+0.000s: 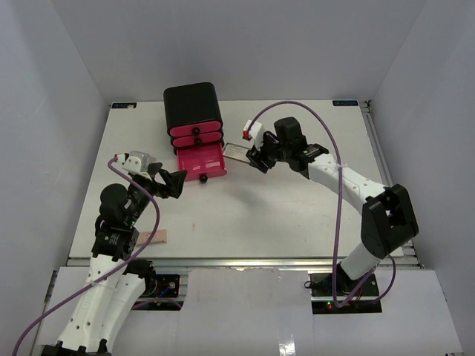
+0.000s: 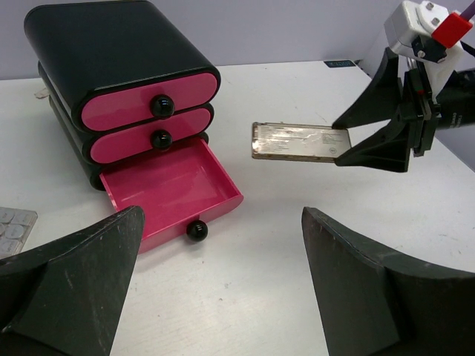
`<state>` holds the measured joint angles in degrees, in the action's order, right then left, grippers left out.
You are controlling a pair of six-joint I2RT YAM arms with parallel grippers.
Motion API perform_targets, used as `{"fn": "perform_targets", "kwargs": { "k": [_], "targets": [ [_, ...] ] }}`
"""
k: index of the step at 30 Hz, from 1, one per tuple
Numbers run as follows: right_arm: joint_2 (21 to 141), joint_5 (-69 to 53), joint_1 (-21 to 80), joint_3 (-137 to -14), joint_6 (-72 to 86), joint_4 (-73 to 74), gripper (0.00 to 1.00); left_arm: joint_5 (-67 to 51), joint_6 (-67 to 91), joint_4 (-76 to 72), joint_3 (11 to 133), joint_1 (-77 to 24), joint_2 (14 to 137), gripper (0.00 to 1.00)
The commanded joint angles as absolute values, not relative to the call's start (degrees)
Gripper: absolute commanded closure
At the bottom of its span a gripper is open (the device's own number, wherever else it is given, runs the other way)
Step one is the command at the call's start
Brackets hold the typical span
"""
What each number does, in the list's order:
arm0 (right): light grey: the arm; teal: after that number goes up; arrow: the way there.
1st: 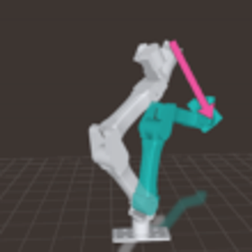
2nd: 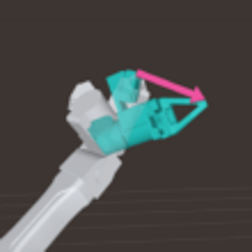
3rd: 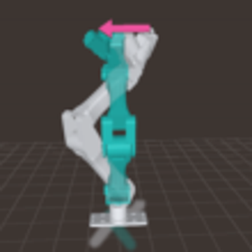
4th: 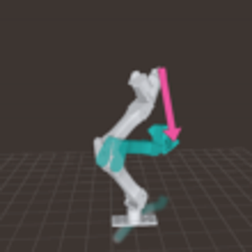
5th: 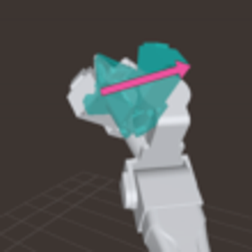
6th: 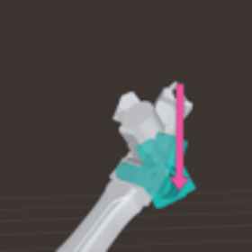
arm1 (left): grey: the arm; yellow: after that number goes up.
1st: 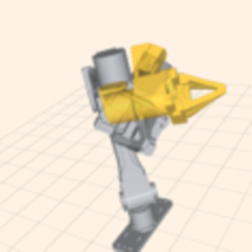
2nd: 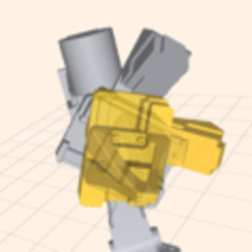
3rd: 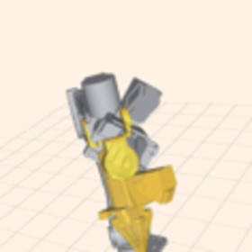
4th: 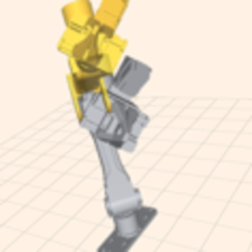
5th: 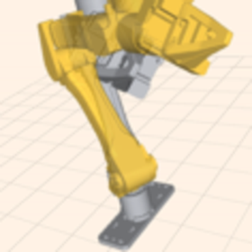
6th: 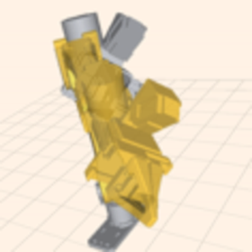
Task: Organize the makeup
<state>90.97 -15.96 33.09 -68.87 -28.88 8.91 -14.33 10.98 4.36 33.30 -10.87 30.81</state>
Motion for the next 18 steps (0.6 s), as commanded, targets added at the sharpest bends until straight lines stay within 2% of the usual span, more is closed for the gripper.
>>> {"fn": "perform_targets", "kwargs": {
  "k": [1, 11, 18],
  "targets": [
    [96.5, -21.8, 37.3, -77.2, -35.2, 12.2, 0.90, -14.2, 10.7, 4.3, 33.1, -11.0, 30.8, 0.02],
    [115.8, -18.6, 42.7, -100.5, -39.1, 17.0, 0.89, -13.2, 10.5, 4.5, 33.1, -11.0, 31.3, 0.02],
    [124.7, -16.8, 42.9, -107.4, -41.2, 16.9, 0.85, -13.1, 10.4, 4.5, 33.1, -11.0, 31.4, 0.02]
  ]
}}
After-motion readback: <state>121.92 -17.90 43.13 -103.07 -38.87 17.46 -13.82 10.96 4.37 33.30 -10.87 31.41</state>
